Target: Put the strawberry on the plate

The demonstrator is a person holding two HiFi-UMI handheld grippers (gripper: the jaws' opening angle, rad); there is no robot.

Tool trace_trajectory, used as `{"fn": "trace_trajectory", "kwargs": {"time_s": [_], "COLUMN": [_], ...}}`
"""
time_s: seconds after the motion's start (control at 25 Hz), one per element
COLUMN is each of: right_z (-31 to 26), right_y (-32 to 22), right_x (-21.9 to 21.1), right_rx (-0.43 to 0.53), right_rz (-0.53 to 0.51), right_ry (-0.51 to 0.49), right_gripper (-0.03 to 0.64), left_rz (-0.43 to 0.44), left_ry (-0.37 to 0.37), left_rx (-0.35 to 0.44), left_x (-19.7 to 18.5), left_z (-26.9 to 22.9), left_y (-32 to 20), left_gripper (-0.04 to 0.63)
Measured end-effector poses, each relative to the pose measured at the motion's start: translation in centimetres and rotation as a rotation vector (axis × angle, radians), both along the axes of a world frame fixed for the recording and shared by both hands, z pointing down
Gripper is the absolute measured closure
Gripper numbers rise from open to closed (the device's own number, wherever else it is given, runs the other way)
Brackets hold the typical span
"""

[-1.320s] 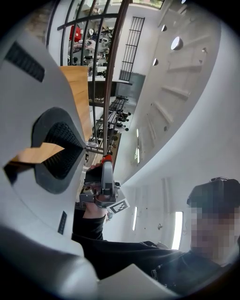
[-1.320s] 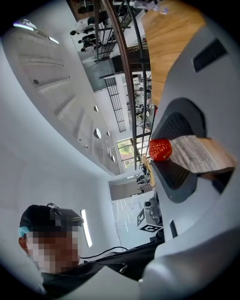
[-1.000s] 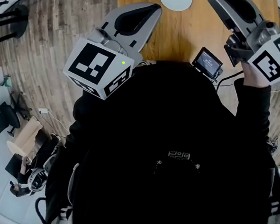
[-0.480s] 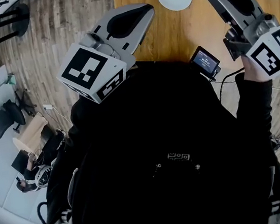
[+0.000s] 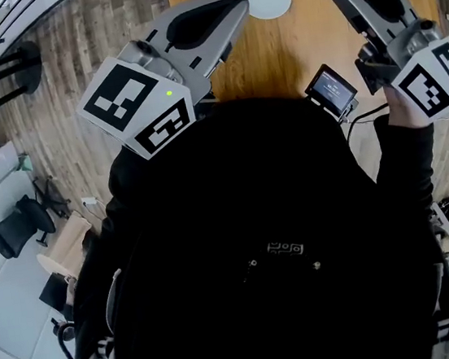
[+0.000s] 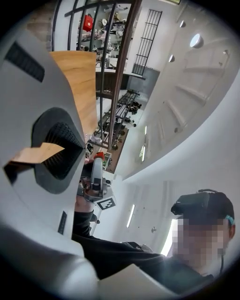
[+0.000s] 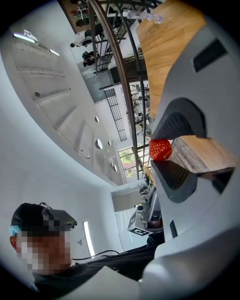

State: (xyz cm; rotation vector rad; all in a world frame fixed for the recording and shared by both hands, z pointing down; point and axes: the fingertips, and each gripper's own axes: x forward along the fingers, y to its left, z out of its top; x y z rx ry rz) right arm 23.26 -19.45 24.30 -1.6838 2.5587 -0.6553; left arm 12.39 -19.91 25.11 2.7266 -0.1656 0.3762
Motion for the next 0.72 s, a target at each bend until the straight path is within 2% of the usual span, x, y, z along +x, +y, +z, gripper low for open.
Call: {"fn": "trace_trajectory", "kwargs": {"time_s": [0.2, 0.44, 0.72], "right_z": [0.4, 0.3, 1.1], "right_y": [0.9, 0.7, 0.7], "right_x": [1.2, 0.9, 0.6], "right_rx": [-0.024, -0.051, -0.074], "right_rz": [0.041, 0.057, 0.045], "right_ry": [0.014, 0.05, 0.078], "right_gripper": [0.469, 0.469, 0.469], "left_rz": [0.078, 0.068, 0.049], "left_ry": [0.007, -0.03, -0.021], "left_rx": [0.019, 0.017, -0.007], "left_x": [0.9, -0.6, -1.6], "left_z": [0.3, 1.2, 1.7], "left_y": [1.3, 1.2, 1.4], "left_gripper": [0.597, 0.597, 0.597]}}
